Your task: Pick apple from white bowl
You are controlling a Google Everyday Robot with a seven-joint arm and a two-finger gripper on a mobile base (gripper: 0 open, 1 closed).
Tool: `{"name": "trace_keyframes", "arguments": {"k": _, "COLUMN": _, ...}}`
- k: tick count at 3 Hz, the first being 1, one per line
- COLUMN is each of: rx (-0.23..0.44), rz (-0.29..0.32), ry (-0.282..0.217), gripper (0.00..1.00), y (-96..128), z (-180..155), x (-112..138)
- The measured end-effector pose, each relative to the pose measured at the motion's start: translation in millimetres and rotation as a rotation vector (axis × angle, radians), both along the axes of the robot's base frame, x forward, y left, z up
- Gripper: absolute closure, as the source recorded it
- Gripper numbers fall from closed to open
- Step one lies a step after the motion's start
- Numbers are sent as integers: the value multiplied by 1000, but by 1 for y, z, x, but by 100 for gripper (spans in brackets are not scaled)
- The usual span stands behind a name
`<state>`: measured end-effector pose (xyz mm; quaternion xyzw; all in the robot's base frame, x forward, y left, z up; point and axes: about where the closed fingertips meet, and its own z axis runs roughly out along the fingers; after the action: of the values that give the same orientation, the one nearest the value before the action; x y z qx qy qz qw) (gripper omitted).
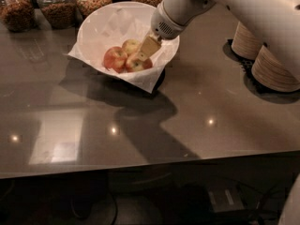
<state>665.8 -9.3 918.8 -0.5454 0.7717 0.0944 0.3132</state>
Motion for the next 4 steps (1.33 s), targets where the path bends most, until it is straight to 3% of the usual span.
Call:
{"name": "trace_keyframes", "arguments": {"k": 2, "rx": 29, "rz": -7, "ry": 52, "gripper": 32, "y": 7, "z": -17, "x": -5}}
{"name": "trace_keyframes", "arguments": {"k": 4, "rx": 61, "rz": -22, "ry": 80, "gripper": 33, "y": 13, "z": -28, "x": -6}}
